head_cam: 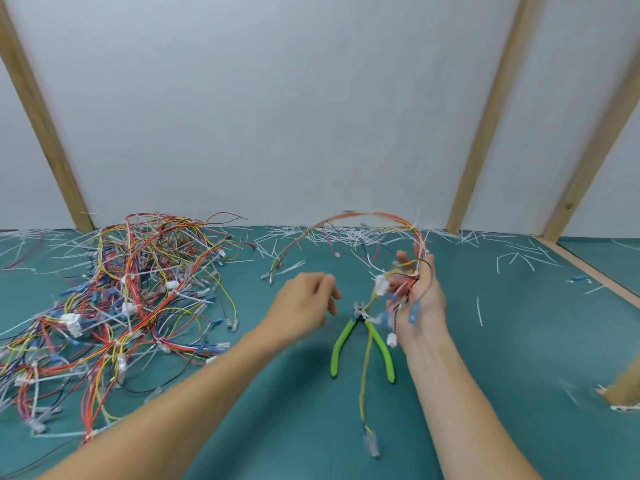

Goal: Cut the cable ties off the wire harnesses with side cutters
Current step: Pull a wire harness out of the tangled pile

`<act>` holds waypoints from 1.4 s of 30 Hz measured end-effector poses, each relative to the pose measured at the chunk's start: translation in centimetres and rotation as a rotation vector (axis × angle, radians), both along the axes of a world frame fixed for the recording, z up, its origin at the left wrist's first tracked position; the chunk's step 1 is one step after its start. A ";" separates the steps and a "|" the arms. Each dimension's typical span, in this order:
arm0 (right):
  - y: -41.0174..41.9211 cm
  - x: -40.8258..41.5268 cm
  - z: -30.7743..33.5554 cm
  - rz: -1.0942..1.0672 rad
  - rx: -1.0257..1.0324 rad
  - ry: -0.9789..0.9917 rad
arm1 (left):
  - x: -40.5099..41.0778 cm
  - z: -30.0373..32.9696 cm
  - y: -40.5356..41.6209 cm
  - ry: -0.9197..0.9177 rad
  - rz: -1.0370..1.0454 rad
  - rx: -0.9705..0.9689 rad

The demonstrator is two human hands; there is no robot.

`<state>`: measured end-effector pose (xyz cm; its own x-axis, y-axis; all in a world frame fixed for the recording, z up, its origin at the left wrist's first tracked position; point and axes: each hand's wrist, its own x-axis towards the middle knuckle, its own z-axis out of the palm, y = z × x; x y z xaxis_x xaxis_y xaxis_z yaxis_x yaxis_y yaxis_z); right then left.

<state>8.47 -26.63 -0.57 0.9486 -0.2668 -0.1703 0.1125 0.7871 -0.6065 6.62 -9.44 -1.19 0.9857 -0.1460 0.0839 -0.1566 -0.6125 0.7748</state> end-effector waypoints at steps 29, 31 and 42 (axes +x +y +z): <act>1.5 -1.0 -1.6 0.029 -2.297 -0.191 | 0.4 -3.1 7.8 -0.127 0.431 -0.602; 1.0 -1.5 -3.0 -0.059 -2.196 -0.247 | 0.2 -2.6 7.9 0.077 0.326 -0.825; 1.5 -1.3 -4.5 -0.217 -1.899 -0.285 | -1.1 -1.9 8.2 0.301 -0.325 -1.110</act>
